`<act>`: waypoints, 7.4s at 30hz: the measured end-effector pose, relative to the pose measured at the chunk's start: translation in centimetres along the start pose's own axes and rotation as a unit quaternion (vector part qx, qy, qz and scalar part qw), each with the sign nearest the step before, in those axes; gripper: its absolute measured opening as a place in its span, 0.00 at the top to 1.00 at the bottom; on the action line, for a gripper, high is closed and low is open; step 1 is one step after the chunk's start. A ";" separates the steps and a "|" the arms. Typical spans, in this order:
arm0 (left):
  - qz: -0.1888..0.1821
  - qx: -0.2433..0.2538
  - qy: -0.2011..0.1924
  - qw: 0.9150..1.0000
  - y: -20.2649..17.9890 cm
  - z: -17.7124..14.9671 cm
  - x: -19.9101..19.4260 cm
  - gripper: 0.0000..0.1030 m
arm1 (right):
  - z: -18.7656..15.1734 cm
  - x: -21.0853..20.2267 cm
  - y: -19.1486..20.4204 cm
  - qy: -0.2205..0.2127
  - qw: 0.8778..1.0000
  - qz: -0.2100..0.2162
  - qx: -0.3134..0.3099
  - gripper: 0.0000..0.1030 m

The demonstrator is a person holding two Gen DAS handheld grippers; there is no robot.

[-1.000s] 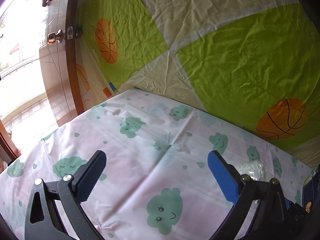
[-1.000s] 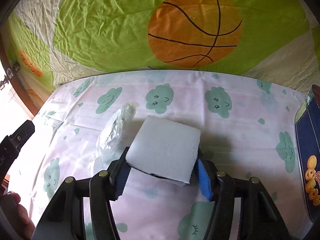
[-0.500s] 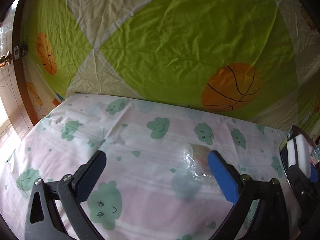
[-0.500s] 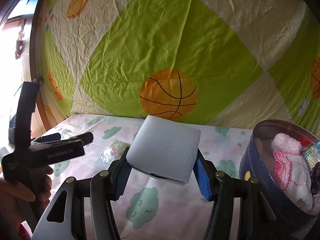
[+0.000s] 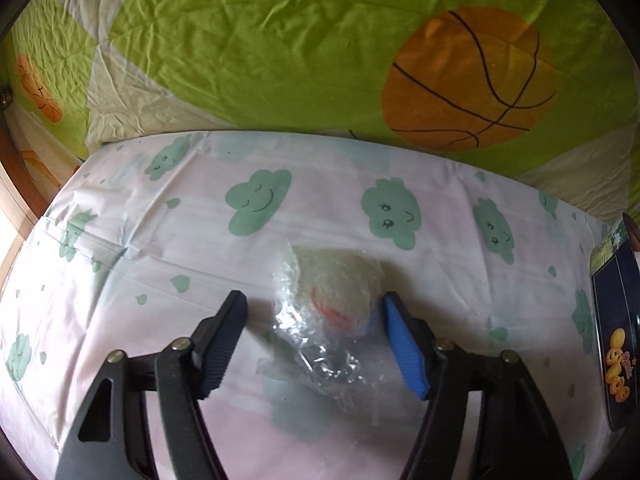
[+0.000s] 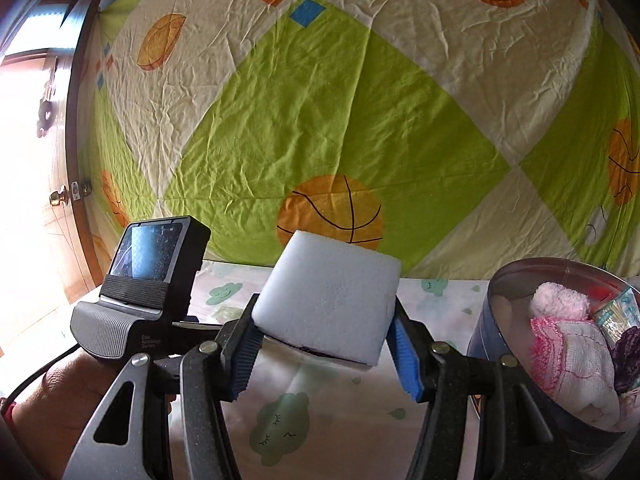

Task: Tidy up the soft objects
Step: 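Grasp the white sponge with the right tool while the left tool grasps the plastic bag, then carry the white sponge and plastic bag over the blue tin, then lower both items into the tin and open both tools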

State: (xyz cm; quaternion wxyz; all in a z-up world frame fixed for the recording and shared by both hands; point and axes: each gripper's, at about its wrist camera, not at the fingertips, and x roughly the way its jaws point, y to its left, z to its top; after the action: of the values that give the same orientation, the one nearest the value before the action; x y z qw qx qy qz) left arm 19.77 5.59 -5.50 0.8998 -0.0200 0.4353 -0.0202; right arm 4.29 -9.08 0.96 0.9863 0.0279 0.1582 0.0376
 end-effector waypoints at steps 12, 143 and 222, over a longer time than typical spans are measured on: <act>-0.068 -0.070 -0.160 0.982 3.1 -1.0 -6.5 0.62 | 0.1 -2.1 0.4 -0.055 0.997 -0.047 -0.013 0.41; -0.203 0.064 -0.240 0.947 -25.6 -7.5 -16.7 0.62 | 0.6 -13.6 -21.8 -0.116 0.948 -0.292 -0.059 0.40; -0.124 0.093 -0.042 0.987 -29.6 -0.7 -10.8 0.01 | 4.4 0.2 -35.1 0.191 0.907 0.027 0.374 0.25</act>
State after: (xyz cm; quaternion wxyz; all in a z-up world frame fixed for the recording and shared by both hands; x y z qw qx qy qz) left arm 11.99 -23.44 4.15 0.9057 0.0090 0.3878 -0.1710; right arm 8.20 -44.17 2.75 0.8531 0.3916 0.3447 0.0072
